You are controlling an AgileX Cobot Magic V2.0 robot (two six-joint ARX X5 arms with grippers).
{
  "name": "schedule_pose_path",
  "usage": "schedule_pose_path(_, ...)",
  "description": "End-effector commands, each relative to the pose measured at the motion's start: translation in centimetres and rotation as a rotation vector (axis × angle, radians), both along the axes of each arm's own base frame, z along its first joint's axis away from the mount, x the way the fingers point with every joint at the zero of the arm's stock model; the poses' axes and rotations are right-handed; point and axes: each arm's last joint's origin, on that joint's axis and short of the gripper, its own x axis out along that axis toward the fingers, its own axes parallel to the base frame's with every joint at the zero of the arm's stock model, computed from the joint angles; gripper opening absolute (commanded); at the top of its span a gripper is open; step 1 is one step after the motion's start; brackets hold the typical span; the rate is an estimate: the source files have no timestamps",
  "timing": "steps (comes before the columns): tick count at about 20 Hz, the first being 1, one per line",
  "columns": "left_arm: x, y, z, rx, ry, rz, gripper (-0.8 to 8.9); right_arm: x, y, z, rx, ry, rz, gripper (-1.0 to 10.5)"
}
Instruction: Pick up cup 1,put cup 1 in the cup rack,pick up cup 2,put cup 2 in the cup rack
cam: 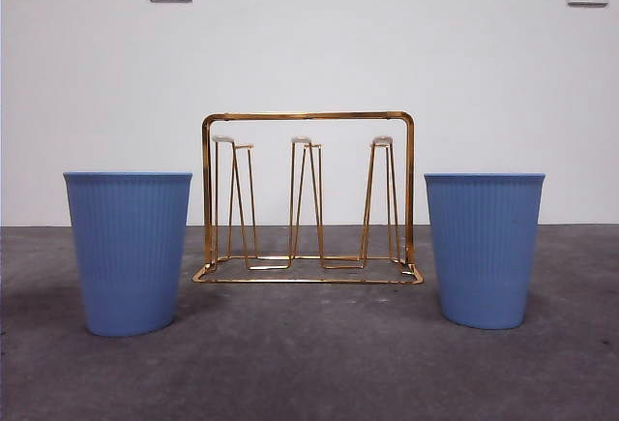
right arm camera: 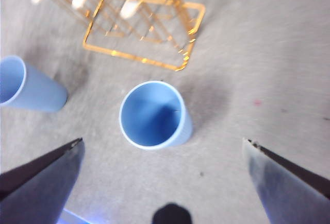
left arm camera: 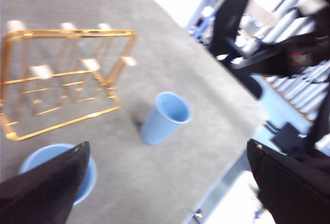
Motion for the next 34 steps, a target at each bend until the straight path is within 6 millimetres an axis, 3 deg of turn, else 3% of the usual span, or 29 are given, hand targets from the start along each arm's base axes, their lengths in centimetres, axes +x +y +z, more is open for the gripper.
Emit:
schedule_pose_path(1,0.3,-0.3,0.3,-0.041,0.005,-0.042,6.29,2.1,1.3,-1.1,-0.014,0.034,0.014,5.4)
schedule_pose_path(10,0.4,-0.9,0.4,-0.072,0.031,-0.098,6.29,8.7,5.6,-8.5,-0.221,0.226,0.046,5.3)
schedule_pose_path(13,0.8,-1.3,0.6,-0.094,0.035,-0.113,6.29,9.9,6.2,-10.4,-0.248,0.264,0.050,4.0)
schedule_pose_path(16,1.2,-1.7,0.7,-0.124,0.049,-0.147,6.29,10.6,6.5,-11.8,-0.258,0.298,0.053,3.7)
schedule_pose_path(19,1.8,-2.2,0.7,-0.130,0.057,-0.172,6.29,11.0,6.8,-12.8,-0.261,0.329,0.065,1.7)
schedule_pose_path(23,2.6,-2.9,0.3,-0.130,0.086,-0.203,6.29,11.1,7.1,-12.7,-0.249,0.304,0.083,-0.2)
schedule_pose_path(29,3.9,-4.5,1.1,-0.205,0.077,-0.254,6.29,10.6,6.8,-11.7,-0.267,0.274,0.127,-0.2)
schedule_pose_path(31,4.3,-5.1,1.8,-0.254,0.054,-0.275,6.29,9.6,6.5,-9.3,-0.252,0.204,0.126,-0.2)
schedule_pose_path(34,4.9,-6.2,2.9,-0.335,0.011,-0.306,6.29,6.8,5.8,-3.1,-0.141,0.010,0.137,-0.2)
